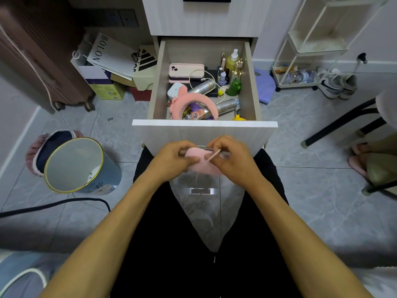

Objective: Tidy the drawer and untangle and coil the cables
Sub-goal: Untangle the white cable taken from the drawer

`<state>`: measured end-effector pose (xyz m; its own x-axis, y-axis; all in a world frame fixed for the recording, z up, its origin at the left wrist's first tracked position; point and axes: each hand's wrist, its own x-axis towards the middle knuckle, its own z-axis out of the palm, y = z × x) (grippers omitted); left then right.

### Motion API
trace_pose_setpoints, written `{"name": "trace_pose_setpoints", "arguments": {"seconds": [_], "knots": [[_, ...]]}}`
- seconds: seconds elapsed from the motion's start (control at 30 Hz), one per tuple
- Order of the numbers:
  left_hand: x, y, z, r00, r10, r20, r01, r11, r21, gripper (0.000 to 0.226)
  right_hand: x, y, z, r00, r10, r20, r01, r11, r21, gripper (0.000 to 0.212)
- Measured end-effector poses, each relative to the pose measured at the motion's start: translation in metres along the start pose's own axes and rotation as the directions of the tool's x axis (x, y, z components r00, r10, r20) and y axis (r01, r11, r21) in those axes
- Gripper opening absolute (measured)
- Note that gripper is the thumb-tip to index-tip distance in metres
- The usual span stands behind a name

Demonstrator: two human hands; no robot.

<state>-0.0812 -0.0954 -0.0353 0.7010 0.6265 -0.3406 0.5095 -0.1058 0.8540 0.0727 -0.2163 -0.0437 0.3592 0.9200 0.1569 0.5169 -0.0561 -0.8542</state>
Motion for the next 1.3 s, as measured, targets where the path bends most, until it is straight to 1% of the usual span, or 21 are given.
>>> {"name": "trace_pose_setpoints", "arguments": {"seconds": [0.07, 0.13, 0.2, 0.27, 0.33, 0.37, 0.43, 0.47, 0.5, 0.63, 0.7, 0.77, 0.83, 0.87, 0.9, 0.93, 1.0, 1.1, 1.17, 1.23, 1.3], "knots": [[-0.001, -0.003, -0.001, 0.978, 0.064, -0.198, -0.045, 0.994, 0.098, 0.017, -0.005, 0.004, 0.001, 0.997, -0.025, -0.074, 0.026, 0.999, 0.023, 0.016], [-0.005, -0.006, -0.004, 0.936, 0.128, -0.329, -0.046, 0.968, 0.247, 0.017, -0.010, 0.004, 0.003, 0.993, -0.014, -0.117, 0.019, 0.999, 0.040, 0.013], [-0.008, -0.009, -0.007, 0.909, 0.173, -0.378, -0.036, 0.938, 0.344, 0.020, -0.016, 0.004, 0.005, 0.992, 0.040, -0.118, -0.030, 0.996, 0.089, 0.015], [-0.009, -0.012, -0.008, 0.897, 0.193, -0.397, -0.022, 0.918, 0.395, 0.022, -0.021, 0.001, 0.008, 0.992, 0.119, -0.041, -0.107, 0.967, 0.230, 0.014], [-0.008, -0.014, -0.007, 0.894, 0.188, -0.406, -0.001, 0.908, 0.419, 0.022, -0.023, -0.005, 0.010, 0.974, 0.214, 0.077, -0.225, 0.868, 0.443, 0.016], [-0.008, -0.015, -0.006, 0.894, 0.186, -0.408, 0.004, 0.906, 0.422, 0.022, -0.023, -0.009, 0.009, 0.950, 0.277, 0.144, -0.310, 0.783, 0.539, 0.018], [-0.006, -0.016, -0.004, 0.898, 0.168, -0.407, 0.015, 0.912, 0.409, 0.023, -0.023, -0.016, 0.007, 0.872, 0.409, 0.267, -0.479, 0.608, 0.633, 0.021], [-0.004, -0.017, -0.004, 0.904, 0.150, -0.400, 0.024, 0.916, 0.400, 0.023, -0.023, -0.019, 0.005, 0.840, 0.456, 0.295, -0.529, 0.561, 0.637, 0.020], [-0.001, -0.020, -0.005, 0.911, 0.132, -0.391, 0.038, 0.917, 0.397, 0.023, -0.023, -0.020, 0.003, 0.825, 0.490, 0.283, -0.548, 0.569, 0.613, 0.019], [0.008, -0.033, -0.016, 0.943, 0.120, -0.311, 0.034, 0.894, 0.447, 0.022, -0.014, -0.015, -0.004, 0.852, 0.518, 0.079, -0.510, 0.785, 0.352, 0.017], [0.009, -0.036, -0.024, 0.970, 0.107, -0.219, -0.019, 0.929, 0.371, 0.021, -0.005, -0.011, -0.009, 0.875, 0.483, 0.009, -0.463, 0.833, 0.303, 0.016], [0.007, -0.035, -0.029, 0.994, 0.072, -0.077, -0.056, 0.979, 0.198, 0.022, 0.004, -0.007, -0.014, 0.878, 0.471, -0.084, -0.423, 0.847, 0.321, 0.009], [0.001, -0.031, -0.031, 0.999, 0.033, 0.032, -0.028, 0.990, -0.139, 0.024, 0.013, -0.003, -0.015, 0.875, 0.460, -0.149, -0.397, 0.859, 0.322, 0.006], [-0.002, -0.027, -0.027, 0.998, 0.006, 0.065, 0.018, 0.934, -0.357, 0.024, 0.015, -0.002, -0.014, 0.873, 0.461, -0.157, -0.394, 0.858, 0.328, 0.007], [-0.005, -0.024, -0.024, 0.997, -0.026, 0.079, 0.065, 0.841, -0.537, 0.023, 0.017, -0.001, -0.011, 0.872, 0.466, -0.149, -0.399, 0.854, 0.334, 0.007], [-0.006, -0.021, -0.020, 0.996, -0.056, 0.071, 0.089, 0.750, -0.656, 0.021, 0.019, 0.000, -0.007, 0.873, 0.470, -0.126, -0.409, 0.849, 0.335, 0.008], [-0.006, -0.016, -0.012, 0.991, -0.132, 0.017, 0.098, 0.641, -0.761, 0.019, 0.016, 0.003, 0.002, 0.875, 0.478, -0.075, -0.436, 0.847, 0.305, 0.008], [0.000, -0.013, -0.006, 0.949, -0.290, -0.126, 0.092, 0.634, -0.768, 0.012, 0.006, 0.008, 0.011, 0.875, 0.481, -0.058, -0.454, 0.856, 0.248, 0.014], [0.005, -0.014, -0.007, 0.903, -0.349, -0.252, 0.076, 0.706, -0.704, 0.008, -0.002, 0.008, 0.010, 0.867, 0.497, -0.036, -0.476, 0.847, 0.236, 0.018], [0.006, -0.018, -0.010, 0.866, -0.303, -0.397, 0.056, 0.849, -0.525, 0.008, -0.010, 0.006, 0.006, 0.868, 0.497, -0.003, -0.485, 0.849, 0.211, 0.020], [0.007, -0.021, -0.015, 0.871, -0.138, -0.471, 0.033, 0.974, -0.224, 0.014, -0.016, 0.003, 0.000, 0.883, 0.467, 0.054, -0.469, 0.868, 0.162, 0.018]]}}
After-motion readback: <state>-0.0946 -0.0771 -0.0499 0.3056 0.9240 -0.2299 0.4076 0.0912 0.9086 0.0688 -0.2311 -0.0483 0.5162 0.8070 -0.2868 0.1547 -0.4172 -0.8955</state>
